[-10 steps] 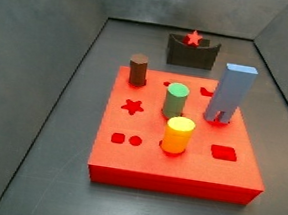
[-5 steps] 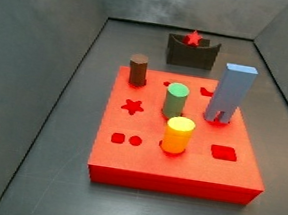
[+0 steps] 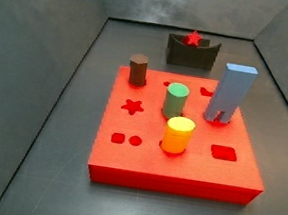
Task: Pick up the star object. Move up. Place the star object on the fixture. Regrasp the star object. Move to above the board. Insert the star object.
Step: Regrasp the star object.
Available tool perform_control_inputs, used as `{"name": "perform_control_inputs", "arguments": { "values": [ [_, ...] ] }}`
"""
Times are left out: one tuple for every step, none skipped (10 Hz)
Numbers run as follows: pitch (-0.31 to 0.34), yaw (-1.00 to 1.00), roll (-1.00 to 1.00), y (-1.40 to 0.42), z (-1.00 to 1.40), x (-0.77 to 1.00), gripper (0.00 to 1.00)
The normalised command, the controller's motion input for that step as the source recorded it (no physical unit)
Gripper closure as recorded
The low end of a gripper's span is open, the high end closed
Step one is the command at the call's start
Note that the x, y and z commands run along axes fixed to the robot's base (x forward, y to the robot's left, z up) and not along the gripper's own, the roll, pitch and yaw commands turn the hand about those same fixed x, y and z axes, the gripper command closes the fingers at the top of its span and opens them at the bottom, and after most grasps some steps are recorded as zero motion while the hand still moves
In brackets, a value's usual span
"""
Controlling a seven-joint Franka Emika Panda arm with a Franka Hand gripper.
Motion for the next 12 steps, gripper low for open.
{"name": "perform_control_inputs", "arguments": {
  "values": [
    [0.034, 0.02, 1.0, -0.02, 0.0, -0.01, 0.0],
    [0.037, 0.03, 1.0, -0.02, 0.0, -0.01, 0.0],
    [0.045, 0.03, 1.0, -0.02, 0.01, 0.0, 0.0],
    [0.052, 0.03, 1.0, -0.02, 0.0, 0.02, 0.0],
    [0.063, 0.04, 1.0, -0.03, -0.01, 0.03, 0.0],
    [0.069, 0.04, 1.0, -0.03, -0.01, 0.04, 0.0],
    [0.088, 0.05, 1.0, -0.03, -0.01, 0.06, 0.0],
    [0.111, 0.06, 1.0, -0.03, -0.01, 0.07, 0.0],
    [0.13, 0.07, 1.0, -0.04, -0.01, 0.09, 0.0],
    [0.151, 0.09, 1.0, -0.04, -0.01, 0.09, 0.0],
    [0.174, 0.12, 1.0, -0.04, -0.01, 0.1, 0.0],
    [0.199, 0.16, 0.96, -0.04, -0.01, 0.1, 0.0]
  ]
}}
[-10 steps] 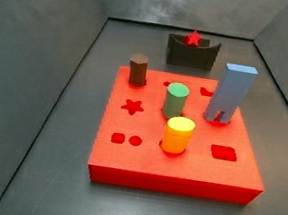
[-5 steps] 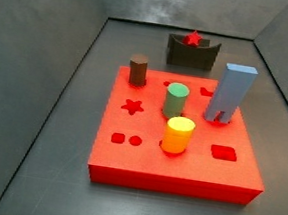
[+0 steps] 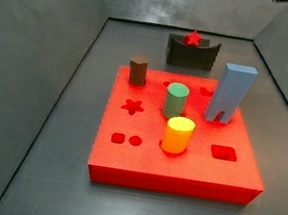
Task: Pick up the star object. Move up. Place the star object on the fixture. Regrasp the star object. Move to above the board. Insert the star object.
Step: Regrasp the star object.
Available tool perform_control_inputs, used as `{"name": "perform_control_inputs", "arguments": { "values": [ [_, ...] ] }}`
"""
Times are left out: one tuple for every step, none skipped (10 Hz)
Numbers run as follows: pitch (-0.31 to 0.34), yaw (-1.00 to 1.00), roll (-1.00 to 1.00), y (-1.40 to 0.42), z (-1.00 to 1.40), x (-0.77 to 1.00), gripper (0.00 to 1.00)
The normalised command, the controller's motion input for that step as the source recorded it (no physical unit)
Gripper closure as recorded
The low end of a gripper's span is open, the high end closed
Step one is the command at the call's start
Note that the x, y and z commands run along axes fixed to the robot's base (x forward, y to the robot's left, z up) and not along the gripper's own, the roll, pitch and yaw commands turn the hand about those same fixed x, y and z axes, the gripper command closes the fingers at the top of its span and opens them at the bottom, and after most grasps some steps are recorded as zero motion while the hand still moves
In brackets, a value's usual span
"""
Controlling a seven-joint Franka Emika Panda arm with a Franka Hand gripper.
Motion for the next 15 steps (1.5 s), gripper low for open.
{"name": "perform_control_inputs", "arguments": {
  "values": [
    [0.178, 0.18, 0.78, -0.04, -0.02, 0.1, 0.0],
    [0.151, 0.19, 0.59, -0.05, -0.02, 0.1, 0.0],
    [0.122, 0.21, 0.41, -0.04, -0.02, 0.1, 0.0],
    [0.077, 0.21, 0.25, -0.03, -0.01, 0.09, 0.0],
    [0.043, 0.2, 0.2, -0.03, -0.01, 0.08, 0.0],
    [-0.027, 0.13, 0.3, 0.07, -1.0, 0.03, 0.0],
    [-0.057, 0.11, 0.28, 0.07, -1.0, 0.04, 0.0],
    [-0.064, 0.09, 0.25, 0.06, -1.0, 0.04, 0.0],
    [-0.075, 0.06, 0.18, 0.05, -1.0, 0.05, 0.0],
    [-0.083, 0.04, 0.12, 0.05, -1.0, 0.06, 0.0],
    [-0.081, 0.02, 0.09, 0.05, -1.0, 0.07, 0.0],
    [-0.071, 0.0, 0.08, 0.04, -1.0, 0.08, 0.0],
    [-0.064, -0.01, 0.07, 0.04, -1.0, 0.08, 0.0],
    [-0.054, -0.01, 0.07, 0.04, -1.0, 0.09, 0.0],
    [-0.03, -0.02, 0.06, 0.03, -1.0, 0.11, 0.0]
  ]
}}
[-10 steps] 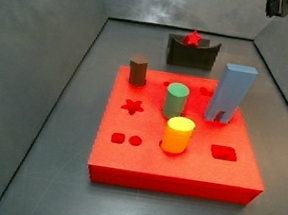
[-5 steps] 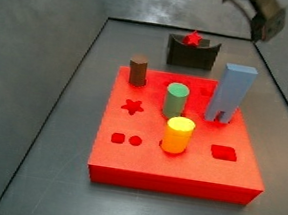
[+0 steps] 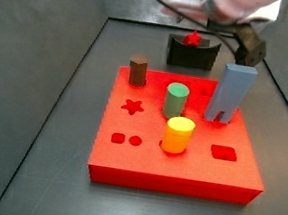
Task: Pick up the star object. Move up. Place the star object on the fixture. Regrasp the star object. Move to above the board. Insert the star object.
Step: Regrasp the star object, then move to above the board.
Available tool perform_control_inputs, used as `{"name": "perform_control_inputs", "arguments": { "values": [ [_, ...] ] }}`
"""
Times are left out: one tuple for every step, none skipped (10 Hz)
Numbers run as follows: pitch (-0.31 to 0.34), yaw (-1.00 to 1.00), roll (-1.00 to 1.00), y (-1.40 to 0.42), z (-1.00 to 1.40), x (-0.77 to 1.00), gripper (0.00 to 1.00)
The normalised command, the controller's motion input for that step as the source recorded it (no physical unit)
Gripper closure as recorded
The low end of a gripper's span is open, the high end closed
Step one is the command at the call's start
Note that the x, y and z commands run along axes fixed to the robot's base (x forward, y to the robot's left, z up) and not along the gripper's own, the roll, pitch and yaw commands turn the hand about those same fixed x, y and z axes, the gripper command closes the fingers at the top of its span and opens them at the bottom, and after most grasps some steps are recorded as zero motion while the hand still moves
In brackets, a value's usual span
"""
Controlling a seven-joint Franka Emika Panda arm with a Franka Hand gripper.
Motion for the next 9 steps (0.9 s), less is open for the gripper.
{"name": "perform_control_inputs", "arguments": {
  "values": [
    [-0.02, -0.02, 0.07, 0.03, -0.95, 0.11, 0.0],
    [-0.003, -0.01, 0.07, 0.01, -0.75, 0.1, 0.0],
    [0.0, 0.0, 0.07, 0.01, -0.62, 0.08, 0.0],
    [-0.006, 0.01, 0.06, 0.01, -0.43, 0.07, 0.0],
    [-0.008, 0.01, 0.05, 0.0, -0.35, 0.06, 0.0],
    [-0.026, 0.01, 0.06, 0.0, -0.22, 0.05, 0.0],
    [0.0, 0.0, 0.0, 0.0, 0.0, 0.0, 1.0],
    [0.117, 0.27, -0.07, 0.05, 1.0, -0.22, 1.0],
    [0.091, 0.26, -0.09, 0.05, 1.0, -0.22, 1.0]
  ]
}}
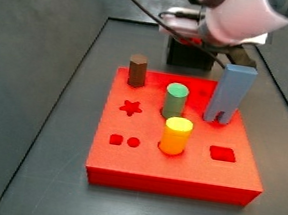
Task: Pick up the star object. Move up. Place the star object on the fixture. Regrasp the star object. Move to above the board. Insert the star object.
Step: Move to above the board.
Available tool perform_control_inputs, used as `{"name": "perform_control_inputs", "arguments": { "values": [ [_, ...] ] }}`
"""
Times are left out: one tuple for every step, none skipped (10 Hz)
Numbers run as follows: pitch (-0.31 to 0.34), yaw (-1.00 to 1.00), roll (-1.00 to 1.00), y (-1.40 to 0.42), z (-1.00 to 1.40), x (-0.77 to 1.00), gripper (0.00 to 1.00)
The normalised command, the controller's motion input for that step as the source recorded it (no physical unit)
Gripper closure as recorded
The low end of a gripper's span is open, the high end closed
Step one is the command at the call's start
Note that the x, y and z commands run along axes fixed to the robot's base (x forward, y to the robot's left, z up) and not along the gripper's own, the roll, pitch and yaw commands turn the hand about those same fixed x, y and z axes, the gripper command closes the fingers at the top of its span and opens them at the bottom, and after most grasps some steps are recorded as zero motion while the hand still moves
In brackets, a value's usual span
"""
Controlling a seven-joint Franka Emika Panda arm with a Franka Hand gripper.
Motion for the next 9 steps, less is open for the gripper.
{"name": "perform_control_inputs", "arguments": {
  "values": [
    [0.02, 0.23, -0.09, 0.05, 1.0, -0.21, 1.0],
    [-0.038, 0.2, -0.08, 0.05, 1.0, -0.2, 1.0],
    [-0.081, 0.16, -0.06, 0.04, 1.0, -0.19, 1.0],
    [-0.109, 0.1, -0.04, 0.04, 1.0, -0.19, 1.0],
    [-0.114, 0.06, -0.03, 0.04, 1.0, -0.18, 1.0],
    [-0.11, 0.02, -0.02, 0.04, 1.0, -0.18, 1.0],
    [-0.096, -0.01, -0.02, 0.04, 1.0, -0.17, 1.0],
    [-0.064, -0.05, -0.03, 0.03, 1.0, -0.17, 1.0],
    [-0.036, -0.07, -0.05, 0.03, 1.0, -0.16, 1.0]
  ]
}}
